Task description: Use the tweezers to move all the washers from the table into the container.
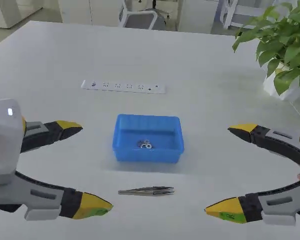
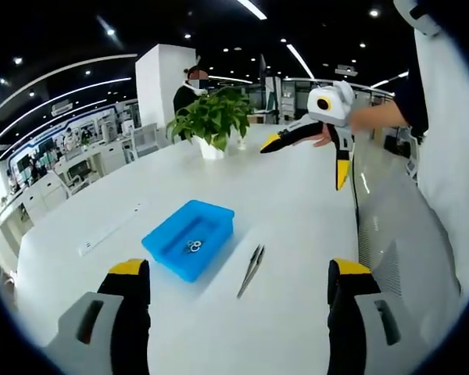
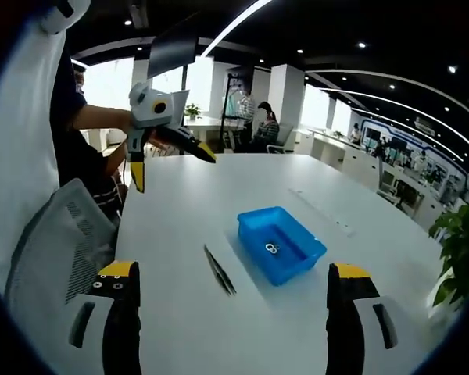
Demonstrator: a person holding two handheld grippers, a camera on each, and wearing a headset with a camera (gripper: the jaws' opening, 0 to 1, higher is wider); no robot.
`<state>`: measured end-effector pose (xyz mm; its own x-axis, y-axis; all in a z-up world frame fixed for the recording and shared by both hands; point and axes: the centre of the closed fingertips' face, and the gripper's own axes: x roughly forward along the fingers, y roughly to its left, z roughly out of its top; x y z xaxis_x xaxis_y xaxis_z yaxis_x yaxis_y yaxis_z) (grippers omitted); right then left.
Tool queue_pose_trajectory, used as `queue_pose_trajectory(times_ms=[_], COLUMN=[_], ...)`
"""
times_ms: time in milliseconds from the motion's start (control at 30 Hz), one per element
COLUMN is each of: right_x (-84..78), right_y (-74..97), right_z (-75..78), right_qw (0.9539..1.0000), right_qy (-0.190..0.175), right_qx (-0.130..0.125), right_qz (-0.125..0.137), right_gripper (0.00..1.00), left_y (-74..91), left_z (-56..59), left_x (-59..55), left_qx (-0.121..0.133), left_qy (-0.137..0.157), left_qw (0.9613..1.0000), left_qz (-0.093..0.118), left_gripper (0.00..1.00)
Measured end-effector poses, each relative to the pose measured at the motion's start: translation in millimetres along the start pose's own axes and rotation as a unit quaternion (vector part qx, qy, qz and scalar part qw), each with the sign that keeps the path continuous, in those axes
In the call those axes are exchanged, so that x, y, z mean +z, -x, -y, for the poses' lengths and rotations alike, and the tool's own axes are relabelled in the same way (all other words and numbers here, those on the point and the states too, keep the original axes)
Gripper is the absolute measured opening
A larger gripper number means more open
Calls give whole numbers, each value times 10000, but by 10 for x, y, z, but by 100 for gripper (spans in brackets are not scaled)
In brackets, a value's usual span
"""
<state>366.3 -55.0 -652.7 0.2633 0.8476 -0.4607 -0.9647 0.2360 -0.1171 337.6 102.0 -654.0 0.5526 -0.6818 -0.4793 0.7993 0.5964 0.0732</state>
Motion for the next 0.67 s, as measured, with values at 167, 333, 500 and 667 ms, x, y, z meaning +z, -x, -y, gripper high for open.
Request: queue_pose_trajectory(times_ms=[167,333,500,667], right_x=[-11,15,38,49], right_y=[-4,6,51,92], right_z=[-29,-56,-30,17], right_qw=[9995,9993,9994,9996], right_qy=[211,165,163,-28], right_qx=[-12,69,19,-75], right_qz=[-253,-324,-314,-258], right_gripper=[100,100,100,100], left_y=[44,64,50,54], left_z=[-17,11,71,76], left_x=[79,169,131,20], left_qx=[154,184,141,245], left_qy=[-147,-40,-3,-631], left_qw=[9998,9996,9998,9971], left_qz=[34,216,151,-351], left_gripper=[100,100,100,100])
